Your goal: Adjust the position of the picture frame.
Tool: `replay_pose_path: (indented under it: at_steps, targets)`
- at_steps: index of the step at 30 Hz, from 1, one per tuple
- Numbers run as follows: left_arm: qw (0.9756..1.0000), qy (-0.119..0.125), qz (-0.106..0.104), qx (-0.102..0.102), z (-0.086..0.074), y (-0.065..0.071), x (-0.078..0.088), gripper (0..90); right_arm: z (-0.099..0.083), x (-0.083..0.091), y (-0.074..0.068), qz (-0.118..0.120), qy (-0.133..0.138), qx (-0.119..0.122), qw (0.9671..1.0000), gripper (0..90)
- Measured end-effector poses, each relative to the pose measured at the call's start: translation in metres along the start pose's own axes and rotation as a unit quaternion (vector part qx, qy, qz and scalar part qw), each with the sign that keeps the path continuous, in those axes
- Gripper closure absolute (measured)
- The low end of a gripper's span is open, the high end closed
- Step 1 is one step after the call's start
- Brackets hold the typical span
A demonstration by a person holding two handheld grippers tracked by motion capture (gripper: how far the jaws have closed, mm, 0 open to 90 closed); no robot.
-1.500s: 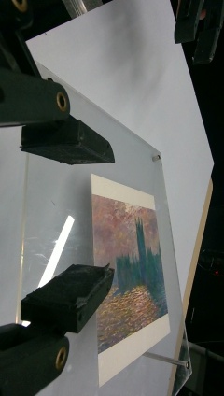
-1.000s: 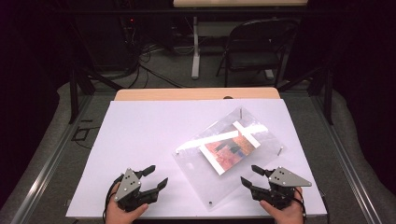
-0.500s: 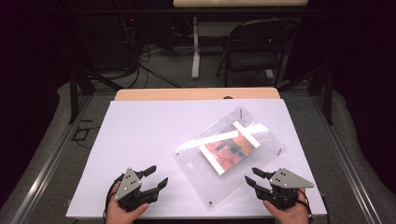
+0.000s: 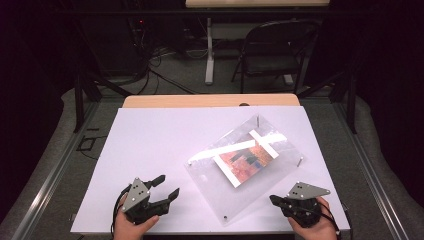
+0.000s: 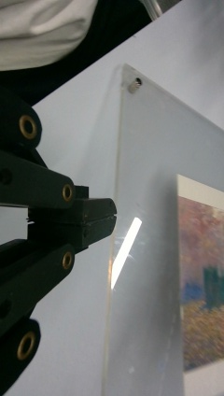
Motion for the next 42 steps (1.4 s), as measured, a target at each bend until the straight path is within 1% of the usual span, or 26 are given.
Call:
replay_pose_path:
  at_steps: [2,3,4,6,7,8,9,14,16,18,20,24,25,28,29,35,40,41,42]
  targets:
    - [0.9999,-0.007,0.001,0.01,-0.001,-0.001,-0.001,32.0,-0.002,-0.005,0.0,0.001,-0.015,0.005,0.9999,90.0]
    - [0.9999,-0.007,0.003,0.008,-0.001,-0.001,-0.001,32.0,-0.003,-0.008,0.0,0.001,-0.023,0.005,0.9997,90.0]
    - [0.9999,-0.007,0.003,0.008,-0.001,-0.001,-0.001,31.9,-0.003,-0.008,0.0,0.001,-0.023,0.005,0.9997,90.0]
    - [1.0,-0.006,0.005,0.001,0.0,-0.002,-0.001,31.6,-0.005,-0.015,0.002,0.004,-0.043,0.005,0.9991,90.0]
    - [1.0,-0.005,0.006,0.0,0.0,-0.002,0.0,31.3,-0.006,-0.02,0.003,-0.009,-0.056,0.004,0.9984,90.0]
    - [1.0,-0.005,0.007,-0.001,0.0,-0.002,0.0,31.3,-0.006,-0.02,0.003,-0.009,-0.056,0.004,0.9984,90.0]
    - [1.0,-0.005,0.008,-0.002,-0.001,-0.002,-0.001,31.1,-0.005,-0.024,0.004,-0.009,-0.067,0.001,0.9977,90.0]
    - [1.0,-0.004,0.005,0.0,-0.001,-0.001,-0.001,30.8,-0.002,-0.031,0.004,-0.006,-0.084,-0.002,0.9965,90.0]
    - [1.0,-0.004,0.005,-0.006,0.0,-0.001,-0.001,30.8,0.0,-0.035,0.003,-0.004,-0.088,-0.001,0.9961,90.0]
    - [1.0,-0.003,0.005,-0.006,0.0,-0.001,-0.001,30.8,0.002,-0.038,0.002,-0.004,-0.097,0.006,0.9953,90.0]
    - [1.0,-0.002,0.004,-0.005,0.0,-0.001,0.0,30.8,0.003,-0.044,0.0,0.002,-0.106,0.006,0.9943,90.0]
    - [1.0,-0.002,0.005,-0.003,-0.001,-0.001,0.0,30.8,0.006,-0.048,-0.001,0.01,-0.105,0.001,0.9944,90.0]
    - [1.0,-0.001,0.004,-0.001,-0.001,0.0,0.0,30.8,0.008,-0.05,-0.002,0.009,-0.112,0.004,0.9936,90.0]
    - [1.0,-0.001,0.003,-0.002,-0.001,-0.001,0.001,30.8,0.008,-0.053,-0.003,0.009,-0.117,0.005,0.9931,90.0]
    - [1.0,0.0,0.003,-0.002,-0.001,-0.001,0.001,30.8,0.008,-0.055,-0.004,0.013,-0.118,0.0,0.9929,90.0]
    - [1.0,-0.003,0.001,0.001,-0.001,0.0,0.0,30.9,0.01,-0.057,-0.007,0.021,-0.122,-0.006,0.9923,90.0]
    - [1.0,-0.003,-0.001,0.001,-0.001,0.0,0.0,30.9,0.016,-0.062,-0.013,0.039,-0.121,-0.003,0.9919,90.0]
    - [1.0,-0.003,-0.001,0.001,-0.001,0.0,0.0,30.9,0.016,-0.062,-0.013,0.039,-0.121,-0.003,0.9919,90.0]
    - [1.0,-0.003,0.0,0.001,-0.001,0.0,0.0,30.9,0.021,-0.066,-0.017,0.049,-0.12,0.001,0.9915,90.0]
Point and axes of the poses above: each handheld gripper's, and its own axes: x roughly backward along the jaws, z roughly out of its top, y roughly to its right, the point moved 3 cm from there along -x, roughly forward along the jaws
